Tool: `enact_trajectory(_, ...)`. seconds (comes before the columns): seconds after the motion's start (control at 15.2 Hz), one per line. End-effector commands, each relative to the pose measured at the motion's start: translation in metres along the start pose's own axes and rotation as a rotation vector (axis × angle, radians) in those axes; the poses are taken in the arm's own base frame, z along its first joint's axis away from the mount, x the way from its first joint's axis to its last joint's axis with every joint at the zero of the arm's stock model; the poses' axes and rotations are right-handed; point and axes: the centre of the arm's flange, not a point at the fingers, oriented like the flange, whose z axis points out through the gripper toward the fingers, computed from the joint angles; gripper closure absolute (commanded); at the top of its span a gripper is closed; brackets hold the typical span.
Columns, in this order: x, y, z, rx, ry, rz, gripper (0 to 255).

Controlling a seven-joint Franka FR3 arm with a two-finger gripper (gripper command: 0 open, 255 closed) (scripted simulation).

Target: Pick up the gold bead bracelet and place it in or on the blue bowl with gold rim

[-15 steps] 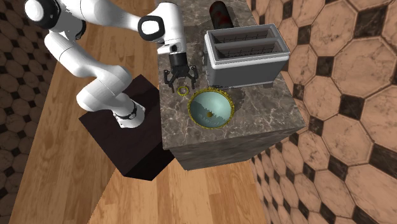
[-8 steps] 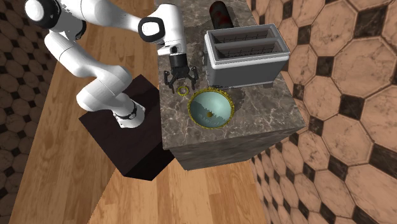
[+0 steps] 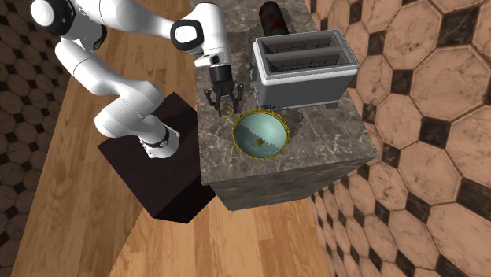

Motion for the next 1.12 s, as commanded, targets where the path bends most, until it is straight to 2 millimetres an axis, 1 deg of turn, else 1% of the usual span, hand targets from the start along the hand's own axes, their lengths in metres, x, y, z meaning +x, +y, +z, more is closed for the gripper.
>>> enact_trajectory(0.0, -0.001, 0.002, 0.003, -0.010, -0.005, -0.002, 255)
enact_trajectory(0.07, -0.002, 0.001, 0.005, -0.010, -0.005, -0.002, 255)
enact_trajectory(1.06, 0.053, 0.008, -0.052, -0.010, -0.005, -0.002, 255)
